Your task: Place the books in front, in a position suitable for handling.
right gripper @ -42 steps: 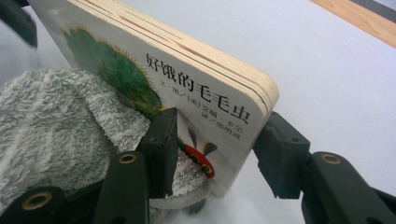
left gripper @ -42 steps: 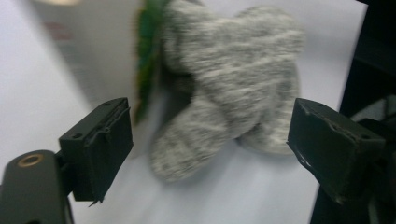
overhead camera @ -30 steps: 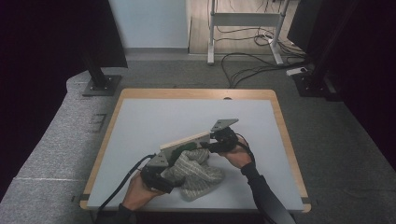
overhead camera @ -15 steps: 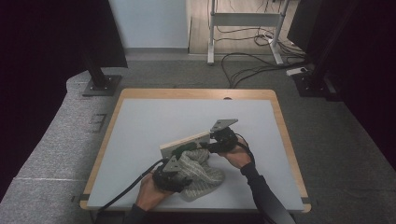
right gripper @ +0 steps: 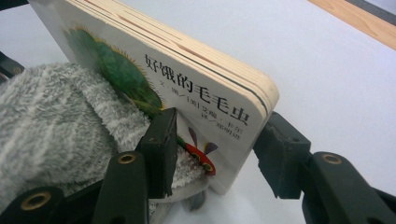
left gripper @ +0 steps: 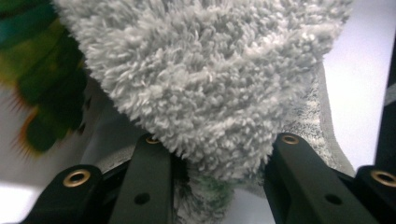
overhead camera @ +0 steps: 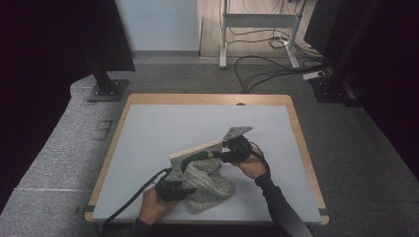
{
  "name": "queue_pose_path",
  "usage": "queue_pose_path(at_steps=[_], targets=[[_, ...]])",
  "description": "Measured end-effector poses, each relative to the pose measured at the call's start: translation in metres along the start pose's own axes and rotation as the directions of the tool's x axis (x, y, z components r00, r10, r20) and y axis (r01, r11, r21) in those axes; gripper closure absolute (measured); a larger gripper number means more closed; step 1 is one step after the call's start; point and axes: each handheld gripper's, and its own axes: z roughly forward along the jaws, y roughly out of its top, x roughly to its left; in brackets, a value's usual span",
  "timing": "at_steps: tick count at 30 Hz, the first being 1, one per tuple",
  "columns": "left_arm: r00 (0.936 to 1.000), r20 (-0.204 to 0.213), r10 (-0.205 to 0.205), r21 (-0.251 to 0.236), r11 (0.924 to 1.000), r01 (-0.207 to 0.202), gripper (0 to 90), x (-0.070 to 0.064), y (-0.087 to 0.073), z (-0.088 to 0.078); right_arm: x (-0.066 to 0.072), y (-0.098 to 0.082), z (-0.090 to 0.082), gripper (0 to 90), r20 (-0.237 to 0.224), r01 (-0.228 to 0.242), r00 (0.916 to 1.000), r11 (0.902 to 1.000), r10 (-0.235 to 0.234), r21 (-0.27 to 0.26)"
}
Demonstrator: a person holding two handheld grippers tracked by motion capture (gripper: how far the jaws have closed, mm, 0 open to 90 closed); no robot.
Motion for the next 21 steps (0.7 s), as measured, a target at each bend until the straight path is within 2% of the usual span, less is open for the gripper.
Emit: queue_pose_path(at_steps=[10,14,16,21], targets=[[0.9983,-0.044,-0.038,0.030,0.9988,0.039,68.5,0.017,-0.021,-0.040,0.001,-0.001,0.000,49.5,0.001,-0.001,1.0000,1.0000,0.001,-0.006],[0.9949,-0.049,-0.088,-0.012,0.9961,0.088,68.6,0.028,-0.032,-0.059,0.001,-0.002,-0.001,49.6,0.001,-0.002,1.0000,1.0000,0.002,-0.009],[0.9916,-0.064,-0.112,-0.031,0.9934,0.111,68.6,0.035,-0.037,-0.070,0.001,-0.002,-0.001,49.6,0.001,-0.003,1.0000,1.0000,0.003,-0.010],[0.9844,-0.113,-0.135,-0.032,0.9907,0.132,68.6,0.049,-0.043,-0.089,0.002,-0.002,-0.001,49.7,0.004,-0.002,1.0000,1.0000,0.002,-0.008]])
